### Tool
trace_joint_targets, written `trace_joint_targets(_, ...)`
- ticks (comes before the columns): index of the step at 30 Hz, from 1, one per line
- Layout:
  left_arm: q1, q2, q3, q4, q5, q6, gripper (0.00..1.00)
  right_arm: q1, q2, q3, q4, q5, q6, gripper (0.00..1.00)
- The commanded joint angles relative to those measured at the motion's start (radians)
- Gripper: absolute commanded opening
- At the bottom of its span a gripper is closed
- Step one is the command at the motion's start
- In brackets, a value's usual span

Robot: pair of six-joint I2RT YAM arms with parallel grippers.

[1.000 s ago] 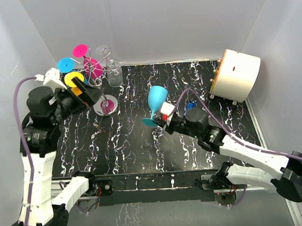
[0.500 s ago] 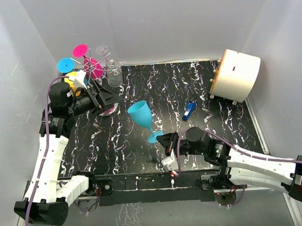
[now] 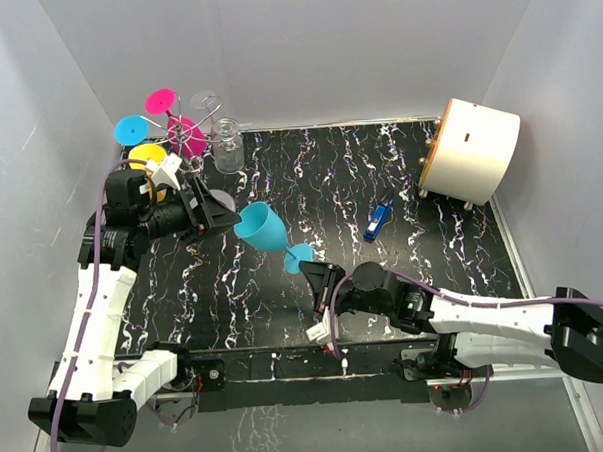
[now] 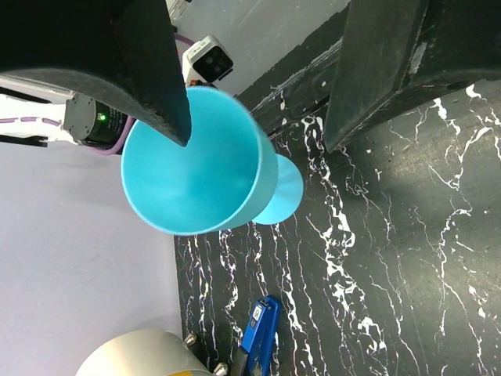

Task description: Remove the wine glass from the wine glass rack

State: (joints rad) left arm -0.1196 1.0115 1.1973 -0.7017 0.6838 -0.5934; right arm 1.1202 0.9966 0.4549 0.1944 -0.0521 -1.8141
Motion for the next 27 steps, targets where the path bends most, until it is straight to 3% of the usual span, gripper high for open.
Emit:
trace_joint_targets(1,0.005,-0.018,-0.001,-0.032,0.029,0.030,0.64,0.023,0.044,0.056,0.169,-0.001,-0.070,0.00)
trace_joint_targets(4,0.005,-0.014,0.000,-0.044,0.020,0.041,0.55,0.027,0.075,0.056,0.221,0.003,-0.074,0.00)
trace_joint_targets(9,0.005,-0.003,0.000,-0.078,-0.014,0.061,0.50,0.029,0.113,0.067,0.282,-0.005,-0.067,0.00)
trace_joint_targets(13,0.005,0.003,0.011,-0.100,-0.038,0.075,0.34,0.030,0.148,0.085,0.294,-0.013,-0.054,0.00)
trace_joint_targets(15,0.005,0.002,0.030,-0.120,-0.068,0.084,0.21,0.030,0.162,0.092,0.298,-0.015,-0.030,0.02)
trace_joint_targets(18,0.005,-0.004,0.056,-0.156,-0.127,0.094,0.00,0.030,0.178,0.097,0.293,-0.035,0.077,0.21)
trace_joint_targets(22,0.005,-0.029,0.062,-0.203,-0.215,0.102,0.00,0.030,0.175,0.085,0.280,-0.124,0.285,0.45)
trace_joint_targets(23,0.005,-0.039,0.063,-0.224,-0.269,0.102,0.00,0.030,0.167,0.075,0.287,-0.149,0.344,0.60)
trace_joint_targets(24,0.005,-0.054,0.064,-0.247,-0.327,0.101,0.00,0.030,0.152,0.062,0.294,-0.178,0.403,0.89)
trace_joint_targets(25,0.005,-0.070,0.060,-0.270,-0.390,0.096,0.00,0.030,0.136,0.050,0.296,-0.202,0.463,0.97)
trace_joint_targets(27,0.004,-0.102,0.059,-0.317,-0.532,0.074,0.00,0.030,0.098,0.021,0.316,-0.243,0.581,0.98)
